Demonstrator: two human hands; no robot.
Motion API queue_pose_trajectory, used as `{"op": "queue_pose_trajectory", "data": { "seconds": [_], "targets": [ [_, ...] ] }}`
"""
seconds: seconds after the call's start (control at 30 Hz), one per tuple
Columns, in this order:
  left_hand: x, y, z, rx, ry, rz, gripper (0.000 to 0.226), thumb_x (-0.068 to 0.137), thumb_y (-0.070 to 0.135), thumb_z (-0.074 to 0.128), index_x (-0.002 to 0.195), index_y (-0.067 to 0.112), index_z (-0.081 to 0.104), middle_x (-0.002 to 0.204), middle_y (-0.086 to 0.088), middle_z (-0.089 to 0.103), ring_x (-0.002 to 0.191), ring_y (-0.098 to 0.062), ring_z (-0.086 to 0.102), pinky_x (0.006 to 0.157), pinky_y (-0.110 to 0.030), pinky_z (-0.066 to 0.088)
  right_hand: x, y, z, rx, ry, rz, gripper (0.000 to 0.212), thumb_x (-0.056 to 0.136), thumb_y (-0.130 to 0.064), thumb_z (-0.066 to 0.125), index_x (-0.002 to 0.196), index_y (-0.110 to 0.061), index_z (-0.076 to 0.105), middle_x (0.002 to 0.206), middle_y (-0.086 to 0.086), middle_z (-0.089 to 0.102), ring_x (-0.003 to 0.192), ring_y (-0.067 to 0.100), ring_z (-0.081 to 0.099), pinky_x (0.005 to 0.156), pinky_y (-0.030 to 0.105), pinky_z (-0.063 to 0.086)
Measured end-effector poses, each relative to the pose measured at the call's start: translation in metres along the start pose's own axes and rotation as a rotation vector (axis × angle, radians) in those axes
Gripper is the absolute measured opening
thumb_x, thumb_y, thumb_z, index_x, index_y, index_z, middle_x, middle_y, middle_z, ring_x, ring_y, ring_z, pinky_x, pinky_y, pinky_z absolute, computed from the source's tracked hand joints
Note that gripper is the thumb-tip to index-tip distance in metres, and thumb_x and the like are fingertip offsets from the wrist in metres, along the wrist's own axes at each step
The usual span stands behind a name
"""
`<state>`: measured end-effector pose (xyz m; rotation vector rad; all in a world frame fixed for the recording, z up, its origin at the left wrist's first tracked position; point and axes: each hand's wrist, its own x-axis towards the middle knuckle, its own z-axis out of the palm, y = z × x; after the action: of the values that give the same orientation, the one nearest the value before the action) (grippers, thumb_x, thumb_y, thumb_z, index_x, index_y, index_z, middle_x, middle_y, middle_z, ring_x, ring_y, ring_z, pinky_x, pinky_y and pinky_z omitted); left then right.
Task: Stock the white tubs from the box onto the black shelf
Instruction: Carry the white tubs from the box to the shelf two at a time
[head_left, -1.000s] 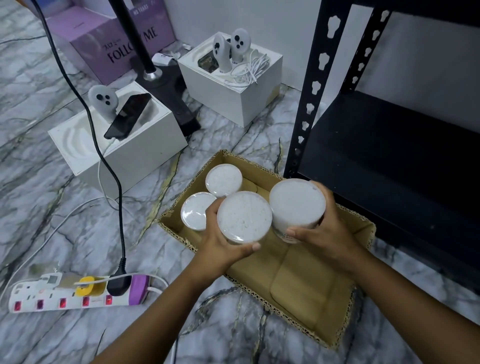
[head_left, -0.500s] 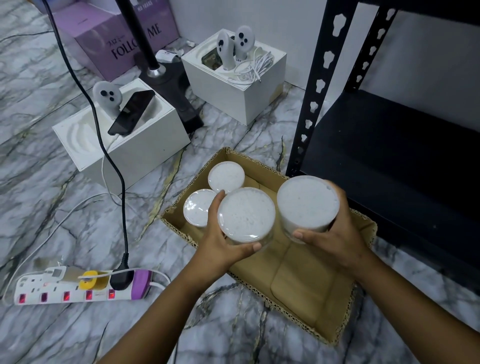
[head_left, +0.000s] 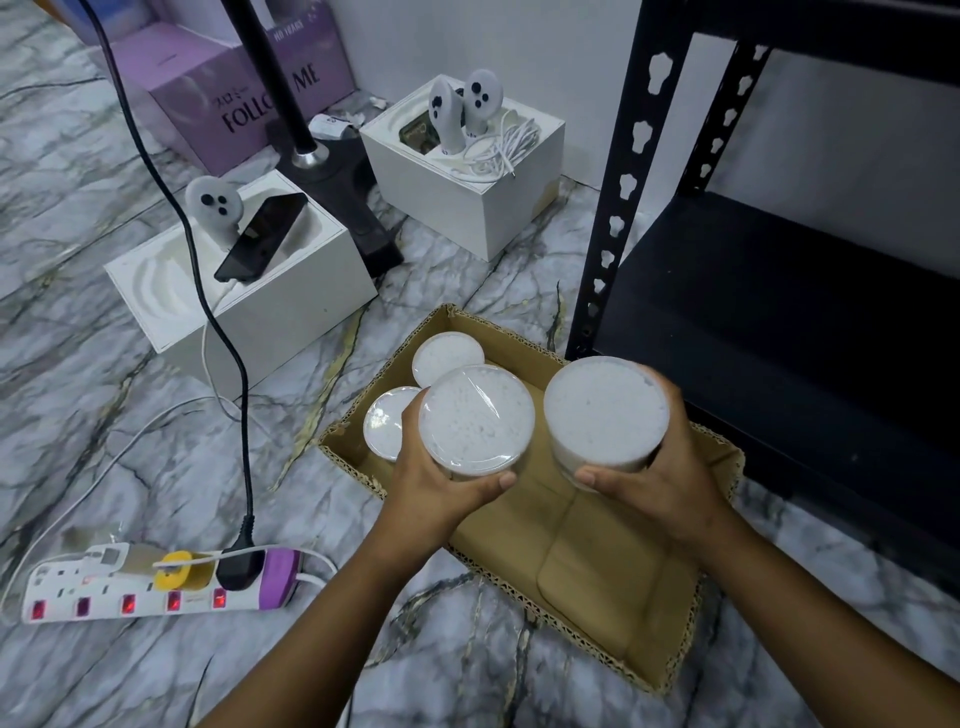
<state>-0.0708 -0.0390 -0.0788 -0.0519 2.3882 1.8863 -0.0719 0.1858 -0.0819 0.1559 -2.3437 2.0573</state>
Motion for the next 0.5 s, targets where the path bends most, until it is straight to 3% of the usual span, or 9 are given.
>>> {"op": "queue_pose_trajectory", "data": {
  "seconds": [0.13, 0.37, 0.5],
  "targets": [
    [0.001, 0.007, -0.001, 0.007, 0.002, 0.040, 0.092, 0.060, 0.010, 0.087, 0.129, 0.034, 0.031, 0.123, 0.026, 0.043, 0.110, 0.023, 0.042, 0.084, 0.002, 0.037, 0.001, -0.003, -0.002, -0.019, 0.010, -0.005, 0.093, 0.050, -0.036, 0.081, 0.129, -0.033, 0.033, 0.121, -0.037, 0.046, 0.117, -0.008, 0.046, 0.091, 0.006, 0.039],
    [-0.001, 0.043, -0.013, -0.030, 0.015, 0.018, 0.098, 0.054, 0.026, 0.089, 0.136, 0.027, 0.035, 0.130, 0.015, 0.050, 0.118, 0.007, 0.048, 0.086, -0.003, 0.040, -0.001, -0.045, -0.003, -0.023, 0.057, 0.027, 0.091, 0.049, -0.037, 0.081, 0.127, -0.036, 0.034, 0.124, -0.031, 0.044, 0.115, -0.012, 0.045, 0.088, 0.004, 0.039],
    [-0.016, 0.103, -0.028, -0.046, 0.039, -0.007, 0.090, 0.053, 0.023, 0.088, 0.126, 0.037, 0.037, 0.124, 0.022, 0.050, 0.113, 0.013, 0.049, 0.084, -0.002, 0.041, -0.008, -0.102, -0.004, -0.047, 0.070, 0.065, 0.093, 0.047, -0.042, 0.081, 0.126, -0.043, 0.032, 0.121, -0.038, 0.044, 0.116, -0.013, 0.044, 0.087, 0.003, 0.039]
  ]
}}
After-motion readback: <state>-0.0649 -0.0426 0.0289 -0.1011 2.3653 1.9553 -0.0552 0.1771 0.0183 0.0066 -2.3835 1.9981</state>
